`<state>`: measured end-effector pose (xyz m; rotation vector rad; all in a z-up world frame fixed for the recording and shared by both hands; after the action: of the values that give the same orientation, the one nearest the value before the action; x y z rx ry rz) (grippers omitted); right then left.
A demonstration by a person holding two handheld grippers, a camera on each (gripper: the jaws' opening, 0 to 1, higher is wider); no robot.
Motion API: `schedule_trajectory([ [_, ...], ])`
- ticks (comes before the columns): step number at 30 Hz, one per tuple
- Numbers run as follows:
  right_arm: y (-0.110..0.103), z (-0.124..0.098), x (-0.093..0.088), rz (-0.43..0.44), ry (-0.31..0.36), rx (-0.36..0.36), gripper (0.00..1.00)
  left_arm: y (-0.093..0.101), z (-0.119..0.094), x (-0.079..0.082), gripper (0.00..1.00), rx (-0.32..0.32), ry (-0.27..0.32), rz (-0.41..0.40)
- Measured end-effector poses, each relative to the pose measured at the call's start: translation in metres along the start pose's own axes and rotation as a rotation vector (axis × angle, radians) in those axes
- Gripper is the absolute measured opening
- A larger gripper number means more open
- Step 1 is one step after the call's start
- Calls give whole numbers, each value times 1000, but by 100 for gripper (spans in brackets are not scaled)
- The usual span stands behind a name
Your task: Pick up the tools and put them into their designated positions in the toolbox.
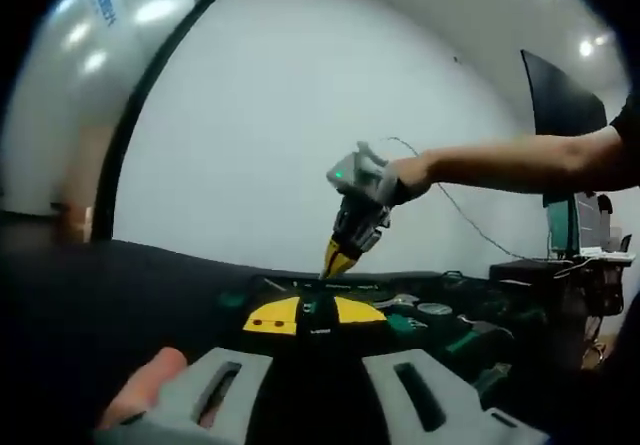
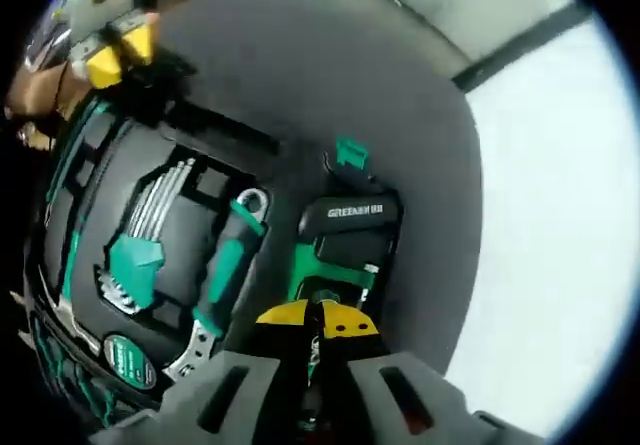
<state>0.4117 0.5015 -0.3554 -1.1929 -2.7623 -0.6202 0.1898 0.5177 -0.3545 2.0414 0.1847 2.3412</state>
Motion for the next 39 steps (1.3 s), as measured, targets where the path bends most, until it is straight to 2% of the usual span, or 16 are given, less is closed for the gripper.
schedule_trajectory([
  [3,10,8,-3,154,-21,26,1,-4,1,-2,12,5,-12,-5],
  [4,13,11,-5,247,-30,48,1,-6,1,-2,12,9,-14,-5],
  [6,29,17,-10,339,-42,83,1,-13,1,-3,11,15,-15,-1],
  [9,38,19,-19,347,-63,110,1,-16,3,-5,11,17,-27,8],
  [10,27,17,-15,353,-76,116,1,-16,3,-6,11,18,-28,12],
  [12,28,19,-16,368,-93,122,1,-9,1,-6,11,19,-30,18],
  [17,43,28,-20,445,-105,190,1,-8,2,-6,11,20,-32,24],
  [19,47,29,-20,525,-103,233,1,-7,2,-7,11,19,-36,30],
  [20,23,22,-16,530,-99,235,1,-7,2,-7,11,17,-37,31],
  [23,26,24,-17,563,-113,251,1,-4,-1,-7,11,12,-37,30],
  [25,-5,17,-13,564,-136,248,1,-4,-2,-7,11,13,-35,30],
  [30,-24,16,-8,559,-230,250,1,-3,-1,-8,11,15,-45,40],
  [33,-26,17,-9,586,-267,284,0,-2,-2,-9,11,17,-53,45],
  [36,-15,21,-12,599,-270,304,0,-4,-1,-10,11,20,-55,45],
  [39,-18,22,-12,566,-268,258,0,-4,-1,-9,11,22,-53,39],
])
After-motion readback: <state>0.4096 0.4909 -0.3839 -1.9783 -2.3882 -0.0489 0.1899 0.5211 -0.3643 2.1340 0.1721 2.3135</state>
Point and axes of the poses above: the point that each gripper's makers call its tool centre point, and the gripper's own axes: z roughly forward along the fingers, y roughly to its right, x roughly out of its top, the point moved 4 cm from there along -z, roughly backward along the fingers, and after that the axes turned 1 degree about z, right-handed, at the moved point
